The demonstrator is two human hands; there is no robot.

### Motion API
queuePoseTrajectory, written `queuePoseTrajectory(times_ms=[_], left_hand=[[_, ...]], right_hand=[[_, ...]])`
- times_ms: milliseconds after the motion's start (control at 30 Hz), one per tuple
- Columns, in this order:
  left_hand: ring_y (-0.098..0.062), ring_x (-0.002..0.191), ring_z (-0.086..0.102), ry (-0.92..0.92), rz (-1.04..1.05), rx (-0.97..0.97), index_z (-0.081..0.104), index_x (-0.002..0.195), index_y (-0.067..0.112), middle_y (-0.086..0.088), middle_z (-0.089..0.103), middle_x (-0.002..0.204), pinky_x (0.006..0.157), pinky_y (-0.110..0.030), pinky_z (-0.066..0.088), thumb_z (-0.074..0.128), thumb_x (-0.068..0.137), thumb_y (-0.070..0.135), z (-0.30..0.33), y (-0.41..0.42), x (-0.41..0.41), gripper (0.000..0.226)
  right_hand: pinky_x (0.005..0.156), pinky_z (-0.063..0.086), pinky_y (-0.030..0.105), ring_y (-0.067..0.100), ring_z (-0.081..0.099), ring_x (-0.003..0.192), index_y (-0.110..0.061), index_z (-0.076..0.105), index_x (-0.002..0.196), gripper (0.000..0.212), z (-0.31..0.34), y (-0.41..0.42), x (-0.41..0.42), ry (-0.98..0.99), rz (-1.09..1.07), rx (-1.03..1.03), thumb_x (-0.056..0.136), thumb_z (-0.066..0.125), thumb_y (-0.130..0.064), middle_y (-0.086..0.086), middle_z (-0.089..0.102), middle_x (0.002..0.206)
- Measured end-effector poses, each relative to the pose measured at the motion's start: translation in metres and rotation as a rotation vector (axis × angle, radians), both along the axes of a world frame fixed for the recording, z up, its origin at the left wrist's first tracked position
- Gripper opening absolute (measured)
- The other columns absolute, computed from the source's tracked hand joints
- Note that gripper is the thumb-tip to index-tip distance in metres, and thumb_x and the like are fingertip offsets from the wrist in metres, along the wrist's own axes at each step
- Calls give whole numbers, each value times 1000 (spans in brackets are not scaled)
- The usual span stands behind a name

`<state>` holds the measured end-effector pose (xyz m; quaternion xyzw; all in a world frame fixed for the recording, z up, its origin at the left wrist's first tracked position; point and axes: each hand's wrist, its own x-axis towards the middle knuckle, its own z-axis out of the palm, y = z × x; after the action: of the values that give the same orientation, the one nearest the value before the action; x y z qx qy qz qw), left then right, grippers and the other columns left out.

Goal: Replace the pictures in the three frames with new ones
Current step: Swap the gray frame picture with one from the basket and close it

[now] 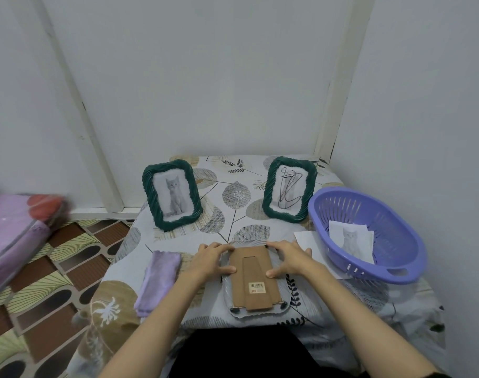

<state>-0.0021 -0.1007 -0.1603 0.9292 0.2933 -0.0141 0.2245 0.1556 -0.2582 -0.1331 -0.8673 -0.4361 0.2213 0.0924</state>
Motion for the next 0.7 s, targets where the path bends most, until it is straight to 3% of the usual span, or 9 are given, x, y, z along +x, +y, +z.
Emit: queuePoseTrajectory(times_ms=[200,500,633,700], left_hand=[[-27,126,31,51,-23,38,28,143,33,-1,37,143,107,-35,29,61,82,47,-2,1,0,71],[-27,127,31,41,-25,58,35,140,33,-1,35,146,108,-35,28,60,82,48,-7,2,-1,65],[-30,129,34,-171,60,51,36,140,25,-8,33,146,109,-37,27,63,81,41,-13,-12,-10,67],[-27,121,44,-298,77,38,49,130,16,-8,46,134,104,-35,33,55,78,55,-17,-26,-23,65]], right_hand=[[107,17,54,25,21,138,-35,29,142,82,-2,0,2,-23,20,-40,73,70,-50,-2,34,145],[108,17,55,25,25,136,-35,26,142,81,4,2,-1,-38,49,-80,75,69,-48,2,33,144],[108,30,49,27,31,134,-23,26,142,85,-7,-7,-9,71,-116,90,73,71,-43,7,32,145],[106,36,41,30,38,129,-16,27,141,80,-13,-17,-20,120,-238,206,76,69,-39,14,35,142]])
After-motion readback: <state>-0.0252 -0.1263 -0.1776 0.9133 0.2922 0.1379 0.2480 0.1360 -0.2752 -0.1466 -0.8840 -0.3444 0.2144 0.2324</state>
